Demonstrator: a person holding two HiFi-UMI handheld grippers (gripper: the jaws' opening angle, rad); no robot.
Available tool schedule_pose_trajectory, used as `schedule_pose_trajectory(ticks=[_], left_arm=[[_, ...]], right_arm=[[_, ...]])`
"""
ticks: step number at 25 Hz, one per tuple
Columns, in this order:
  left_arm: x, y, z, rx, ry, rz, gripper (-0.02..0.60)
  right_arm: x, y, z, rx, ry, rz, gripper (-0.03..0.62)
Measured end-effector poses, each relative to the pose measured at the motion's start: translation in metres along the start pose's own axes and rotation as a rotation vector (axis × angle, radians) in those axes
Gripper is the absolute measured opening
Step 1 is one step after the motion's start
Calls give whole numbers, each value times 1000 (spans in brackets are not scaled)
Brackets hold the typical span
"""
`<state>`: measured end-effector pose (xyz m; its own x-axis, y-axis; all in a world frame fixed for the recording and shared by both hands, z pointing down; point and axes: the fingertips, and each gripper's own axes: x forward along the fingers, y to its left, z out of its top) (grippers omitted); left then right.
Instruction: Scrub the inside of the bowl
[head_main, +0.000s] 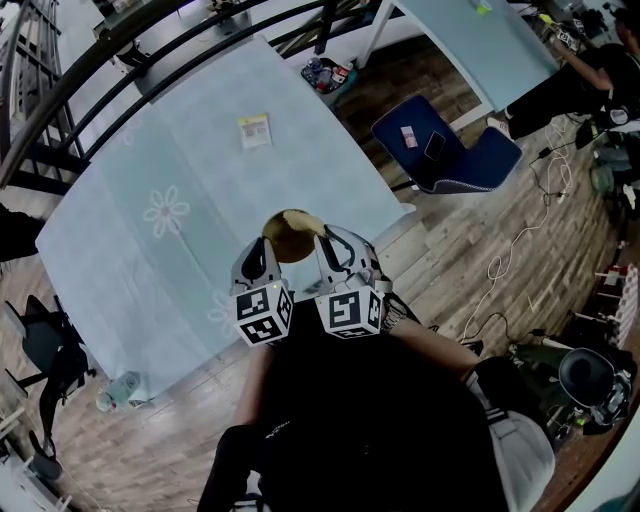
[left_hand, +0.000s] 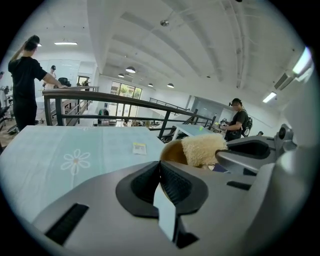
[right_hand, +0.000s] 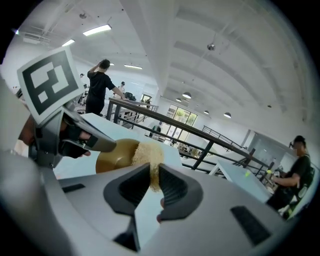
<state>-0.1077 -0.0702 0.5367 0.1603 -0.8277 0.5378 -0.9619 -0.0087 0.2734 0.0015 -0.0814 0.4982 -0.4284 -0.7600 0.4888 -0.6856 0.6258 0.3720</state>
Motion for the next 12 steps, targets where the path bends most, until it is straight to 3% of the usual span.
schedule_pose_trajectory(ticks=[12], left_arm=[[47, 49, -71, -187, 176, 80, 20]], right_arm=[[0, -4, -6, 42, 26, -1, 58]])
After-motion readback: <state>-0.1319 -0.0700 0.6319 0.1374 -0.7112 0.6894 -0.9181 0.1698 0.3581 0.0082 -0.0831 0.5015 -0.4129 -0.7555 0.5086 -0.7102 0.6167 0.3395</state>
